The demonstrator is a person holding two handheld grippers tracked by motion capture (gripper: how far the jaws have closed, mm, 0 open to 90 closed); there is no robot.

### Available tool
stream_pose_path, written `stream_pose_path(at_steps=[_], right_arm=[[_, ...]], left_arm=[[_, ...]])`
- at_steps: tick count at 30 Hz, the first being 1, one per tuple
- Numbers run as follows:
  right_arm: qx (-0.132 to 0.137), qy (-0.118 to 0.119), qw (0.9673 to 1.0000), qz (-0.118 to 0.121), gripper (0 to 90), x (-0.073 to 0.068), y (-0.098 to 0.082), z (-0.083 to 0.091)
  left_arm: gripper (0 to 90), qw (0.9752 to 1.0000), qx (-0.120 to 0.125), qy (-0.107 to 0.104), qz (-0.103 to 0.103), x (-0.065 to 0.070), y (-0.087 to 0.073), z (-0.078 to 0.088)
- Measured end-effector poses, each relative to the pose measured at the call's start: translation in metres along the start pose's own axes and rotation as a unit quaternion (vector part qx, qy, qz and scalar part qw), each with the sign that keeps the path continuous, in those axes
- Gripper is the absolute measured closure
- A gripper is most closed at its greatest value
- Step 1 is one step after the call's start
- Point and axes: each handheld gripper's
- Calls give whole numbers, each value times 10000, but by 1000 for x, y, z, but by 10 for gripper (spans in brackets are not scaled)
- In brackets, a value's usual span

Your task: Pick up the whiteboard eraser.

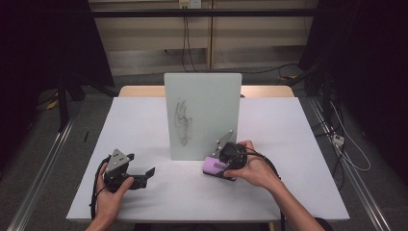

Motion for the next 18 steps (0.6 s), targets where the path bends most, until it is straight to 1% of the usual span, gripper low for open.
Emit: stream_pose_path(at_steps=[1, 2, 4, 7, 8, 9, 10, 12, 13, 15, 17, 18], right_arm=[[170, 23, 9998, 44, 415, 0, 0, 3], [170, 23, 9998, 44, 415, 0, 0, 3], [334, 11, 9994, 83, 415, -1, 0, 6], [407, 27, 9992, 21, 415, -2, 0, 8], [458, 6, 9989, 41, 415, -1, 0, 8], [566, -1, 9984, 42, 415, 0, 1, 10], [566, -1, 9984, 42, 415, 0, 1, 10], [686, -39, 9976, 16, 415, -1, 1, 11], [686, -39, 9976, 16, 415, -1, 1, 11], [807, -67, 9967, 40, 415, -1, 1, 11], [852, -60, 9963, 50, 415, -1, 1, 12], [939, -85, 9955, 32, 415, -3, 1, 13]], left_arm=[[57, 10000, 1, -1, 3, 0, 0, 0], [57, 10000, 0, 0, 10, 0, 0, 0], [57, 10000, 4, -4, 13, 0, 0, 0], [57, 10000, 20, -17, 39, 0, -1, -1], [57, 10000, 14, -17, 23, -1, -1, -1], [57, 10000, -7, -16, 35, -1, -1, 0], [57, 10000, 2, -9, 39, -2, -2, 0], [57, 10000, 5, 5, 52, -3, -2, 1], [57, 10000, 22, 8, 71, -3, -2, 2], [57, 10000, 26, 14, 80, -4, -2, 3], [57, 10000, 28, 16, 81, -4, -2, 3], [57, 10000, 23, 20, 84, -4, -2, 3]])
Point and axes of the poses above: each handheld gripper's, and its own axes: z roughly backward along the jaws, y roughly out of its top, x roughly to its right, and after that the axes turned 6 degrees about -z, right-handed
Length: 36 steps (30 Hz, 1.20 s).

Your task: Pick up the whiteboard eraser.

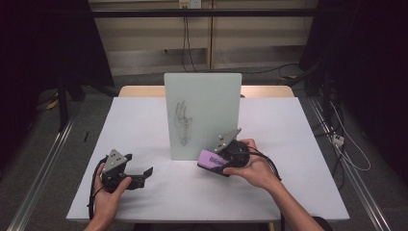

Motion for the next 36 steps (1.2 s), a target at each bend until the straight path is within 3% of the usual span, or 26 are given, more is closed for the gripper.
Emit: stream_pose_path(at_steps=[5, 20, 28, 32, 36], right_arm=[[231, -79, 9997, 35, 416, -1, 1, 3], [550, -93, 9984, -92, 416, -1, 0, 5], [871, -126, 9961, -23, 416, -5, -3, 9], [1096, -252, 9936, -54, 416, -6, -4, 15], [1159, -300, 9928, -64, 416, -5, -6, 18]], left_arm=[[57, 10000, -15, -10, 26, 0, -1, 0], [57, 10000, 30, 14, 85, -2, -1, 1], [57, 10000, 0, 31, 8, -1, -1, 2], [57, 10000, 23, 41, 55, 0, -1, 1], [57, 10000, -11, 38, -1, 1, 0, 1]])
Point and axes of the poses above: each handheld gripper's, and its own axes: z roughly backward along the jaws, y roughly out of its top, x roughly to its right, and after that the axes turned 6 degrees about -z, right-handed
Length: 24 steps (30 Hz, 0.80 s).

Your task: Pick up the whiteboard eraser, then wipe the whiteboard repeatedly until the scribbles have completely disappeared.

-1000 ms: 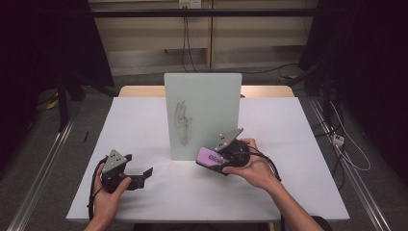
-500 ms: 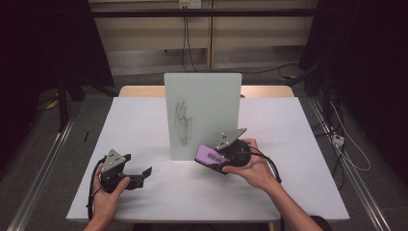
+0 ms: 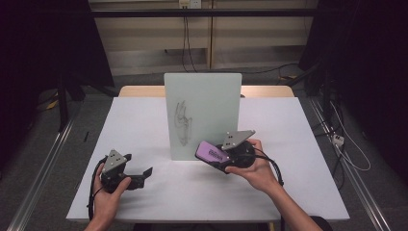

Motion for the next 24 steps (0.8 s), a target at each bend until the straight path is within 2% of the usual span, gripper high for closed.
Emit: stream_pose_path(at_steps=[17, 24], right_arm=[[353, -46, 9993, -117, 416, 3, 4, 5], [399, -49, 9992, -32, 416, 1, 12, 6]], left_arm=[[57, 10000, -11, 22, -7, -1, -1, 0], [57, 10000, -21, 54, 0, -2, -2, 1]])
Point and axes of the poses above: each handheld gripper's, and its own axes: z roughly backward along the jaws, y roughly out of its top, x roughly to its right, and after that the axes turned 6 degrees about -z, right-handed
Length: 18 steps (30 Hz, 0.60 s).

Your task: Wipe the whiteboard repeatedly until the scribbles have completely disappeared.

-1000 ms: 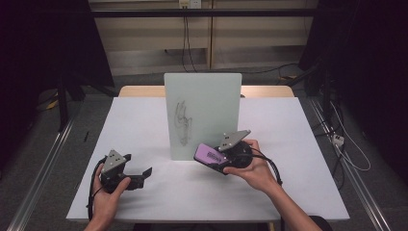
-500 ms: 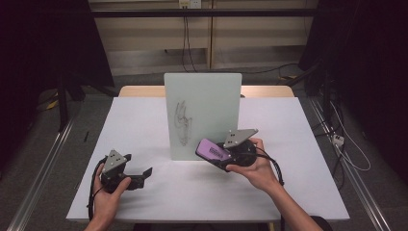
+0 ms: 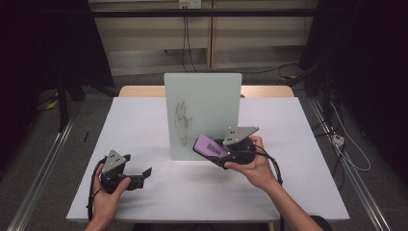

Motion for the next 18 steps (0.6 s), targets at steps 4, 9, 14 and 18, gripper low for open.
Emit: stream_pose_path(at_steps=[4, 9, 14, 18], right_arm=[[54, -5, 10000, 43, 416, 1, 7, 1], [55, -17, 10000, 50, 416, 3, 11, -4], [-39, 5, 9999, 134, 416, -2, 12, -11], [-18, -17, 9998, 192, 416, -5, 14, -10]], left_arm=[[57, 10000, -41, -25, 27, -2, -2, -3], [57, 9999, -51, -28, 104, -3, -2, -4], [58, 10000, -26, -11, 17, -1, 0, -2], [58, 10000, -28, -14, -5, 1, 1, -2]])
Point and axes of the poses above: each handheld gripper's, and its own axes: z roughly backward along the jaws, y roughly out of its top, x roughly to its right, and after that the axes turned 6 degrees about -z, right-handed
